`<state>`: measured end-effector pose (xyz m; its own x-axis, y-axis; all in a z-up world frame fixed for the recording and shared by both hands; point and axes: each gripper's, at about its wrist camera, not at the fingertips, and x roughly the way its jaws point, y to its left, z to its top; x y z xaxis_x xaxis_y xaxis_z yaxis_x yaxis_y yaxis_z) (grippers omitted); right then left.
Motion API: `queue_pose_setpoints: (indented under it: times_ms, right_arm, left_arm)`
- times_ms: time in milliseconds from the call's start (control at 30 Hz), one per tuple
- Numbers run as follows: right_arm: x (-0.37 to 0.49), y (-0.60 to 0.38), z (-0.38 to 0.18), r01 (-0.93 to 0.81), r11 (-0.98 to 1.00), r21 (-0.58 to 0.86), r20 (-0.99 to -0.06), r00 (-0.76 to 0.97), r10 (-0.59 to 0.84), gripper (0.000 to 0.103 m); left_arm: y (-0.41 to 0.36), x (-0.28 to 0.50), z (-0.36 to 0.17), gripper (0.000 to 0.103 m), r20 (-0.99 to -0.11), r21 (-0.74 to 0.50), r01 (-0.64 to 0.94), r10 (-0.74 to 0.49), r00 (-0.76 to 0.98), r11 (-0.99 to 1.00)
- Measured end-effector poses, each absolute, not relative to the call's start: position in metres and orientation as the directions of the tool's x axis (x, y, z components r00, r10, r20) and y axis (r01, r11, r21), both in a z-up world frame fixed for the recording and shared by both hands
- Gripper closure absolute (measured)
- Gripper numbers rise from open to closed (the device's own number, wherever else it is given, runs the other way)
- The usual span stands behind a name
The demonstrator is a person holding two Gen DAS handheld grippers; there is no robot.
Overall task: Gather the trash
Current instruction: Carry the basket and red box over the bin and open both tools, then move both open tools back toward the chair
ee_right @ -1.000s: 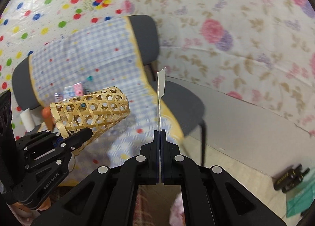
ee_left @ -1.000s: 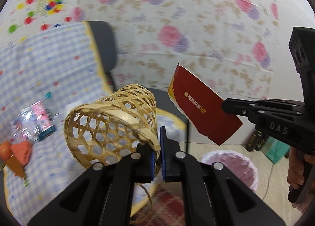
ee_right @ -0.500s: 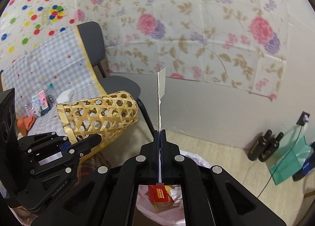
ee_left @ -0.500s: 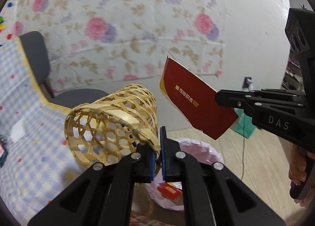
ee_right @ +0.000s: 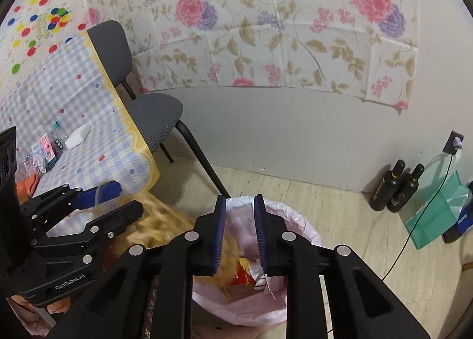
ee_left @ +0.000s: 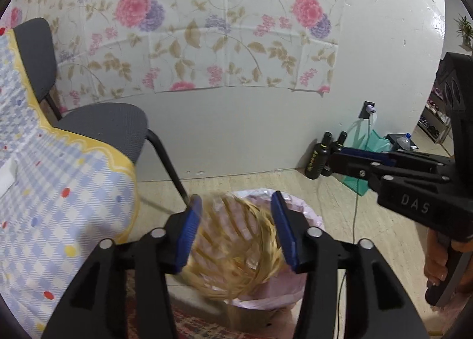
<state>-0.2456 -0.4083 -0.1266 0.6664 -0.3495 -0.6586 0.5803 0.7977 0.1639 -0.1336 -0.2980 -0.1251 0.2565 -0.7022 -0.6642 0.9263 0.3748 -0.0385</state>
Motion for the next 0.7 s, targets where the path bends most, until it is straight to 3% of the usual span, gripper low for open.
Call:
queue_pose_setpoints:
  times_ms: [300,700]
  right_arm:
    - [-0.229,-0.393,-0.096,0.509,0.843,0.174,-0.587,0.741,-0.326,0.081]
    - [-0.158,-0.342,-0.069,0.281,0.945,0.167,-0.538,0.829,-0.152,0.081]
  left_arm:
    - [-0.249,-0.107,-0.09,0.052,-0.568,0.003,0.858,-0.705,0.424,0.514]
    - [-0.17,-0.063,-0.054,0.052,-0.507,0.008,0.702,-0.602,0.617,0.712]
